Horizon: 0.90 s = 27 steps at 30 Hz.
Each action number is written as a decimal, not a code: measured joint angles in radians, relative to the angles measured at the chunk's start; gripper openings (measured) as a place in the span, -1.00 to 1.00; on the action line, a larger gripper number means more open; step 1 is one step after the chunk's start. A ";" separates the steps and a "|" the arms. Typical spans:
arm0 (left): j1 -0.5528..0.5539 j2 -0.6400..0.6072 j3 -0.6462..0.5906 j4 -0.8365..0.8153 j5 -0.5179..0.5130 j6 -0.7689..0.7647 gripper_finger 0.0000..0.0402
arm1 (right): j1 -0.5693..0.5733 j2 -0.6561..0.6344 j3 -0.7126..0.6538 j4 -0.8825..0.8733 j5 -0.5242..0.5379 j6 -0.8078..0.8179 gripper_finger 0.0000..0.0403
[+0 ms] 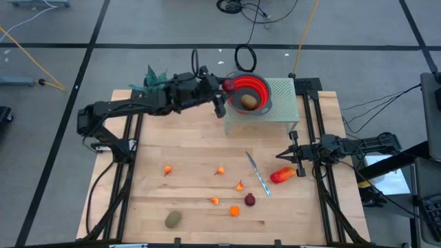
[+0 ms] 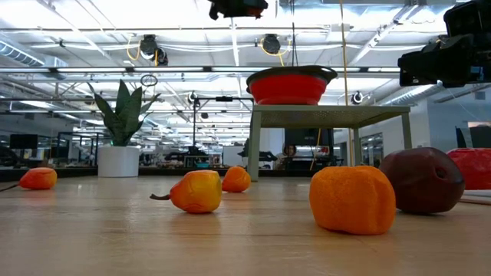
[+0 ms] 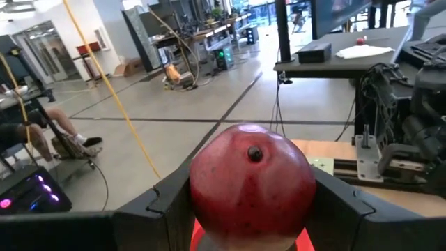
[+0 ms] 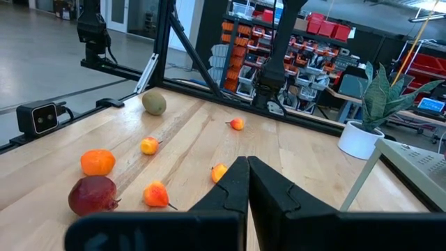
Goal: Pick & Place Fruit
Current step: Put the red pomegranate into the red basket on the shelf
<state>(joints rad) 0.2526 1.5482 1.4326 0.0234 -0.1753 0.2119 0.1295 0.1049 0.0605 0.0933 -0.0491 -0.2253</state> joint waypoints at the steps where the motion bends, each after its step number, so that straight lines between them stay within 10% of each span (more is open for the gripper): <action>1: 0.003 0.011 0.000 0.010 0.002 0.004 0.05 | 0.000 0.000 0.000 0.000 0.000 0.000 -1.00; 27: 0.090 0.159 0.002 0.117 0.140 -0.005 0.05 | 0.000 0.000 0.000 0.000 -0.003 0.002 -1.00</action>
<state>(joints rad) 0.3423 1.7067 1.4345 0.1401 -0.0355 0.2066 0.1299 0.1051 0.0605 0.0933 -0.0517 -0.2238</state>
